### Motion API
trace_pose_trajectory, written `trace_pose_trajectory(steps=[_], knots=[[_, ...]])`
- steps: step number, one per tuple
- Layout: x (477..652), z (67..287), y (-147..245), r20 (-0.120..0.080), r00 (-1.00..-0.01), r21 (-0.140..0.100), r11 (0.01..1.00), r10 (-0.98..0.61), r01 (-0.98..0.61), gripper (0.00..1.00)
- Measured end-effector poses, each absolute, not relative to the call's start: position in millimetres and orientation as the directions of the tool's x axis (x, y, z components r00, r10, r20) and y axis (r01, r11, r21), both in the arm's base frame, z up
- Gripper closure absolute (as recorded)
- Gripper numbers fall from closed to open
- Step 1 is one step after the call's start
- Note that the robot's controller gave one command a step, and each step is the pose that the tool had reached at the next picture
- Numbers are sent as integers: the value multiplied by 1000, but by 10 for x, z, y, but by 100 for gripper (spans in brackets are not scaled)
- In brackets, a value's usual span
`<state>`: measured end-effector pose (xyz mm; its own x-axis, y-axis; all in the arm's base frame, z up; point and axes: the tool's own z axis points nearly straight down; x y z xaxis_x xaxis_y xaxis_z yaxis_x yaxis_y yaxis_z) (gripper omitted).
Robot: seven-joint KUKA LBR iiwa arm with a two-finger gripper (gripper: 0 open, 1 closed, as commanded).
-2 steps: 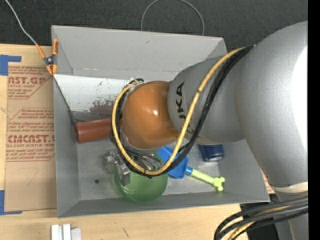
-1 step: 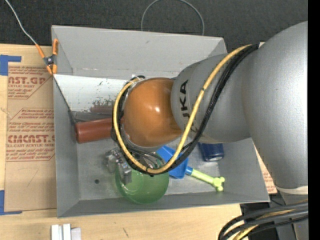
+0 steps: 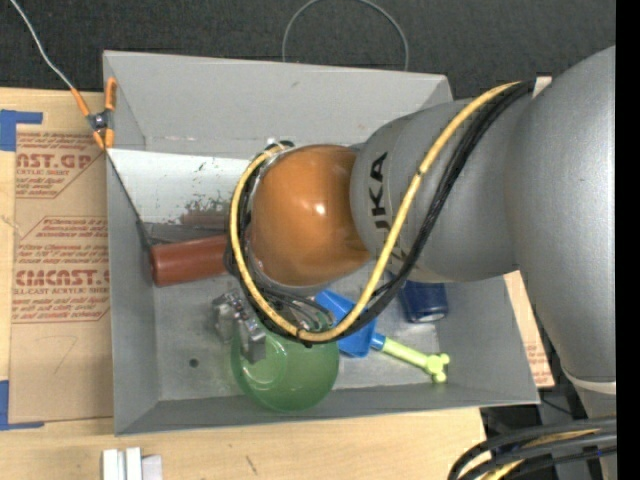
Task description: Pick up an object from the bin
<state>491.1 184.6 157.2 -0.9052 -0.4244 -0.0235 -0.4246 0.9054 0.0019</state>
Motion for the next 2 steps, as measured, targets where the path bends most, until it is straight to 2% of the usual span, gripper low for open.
trace_pose_trajectory(steps=[2], knots=[[4916,1840,1848,-26,-905,1,905,-425,-425,100]])
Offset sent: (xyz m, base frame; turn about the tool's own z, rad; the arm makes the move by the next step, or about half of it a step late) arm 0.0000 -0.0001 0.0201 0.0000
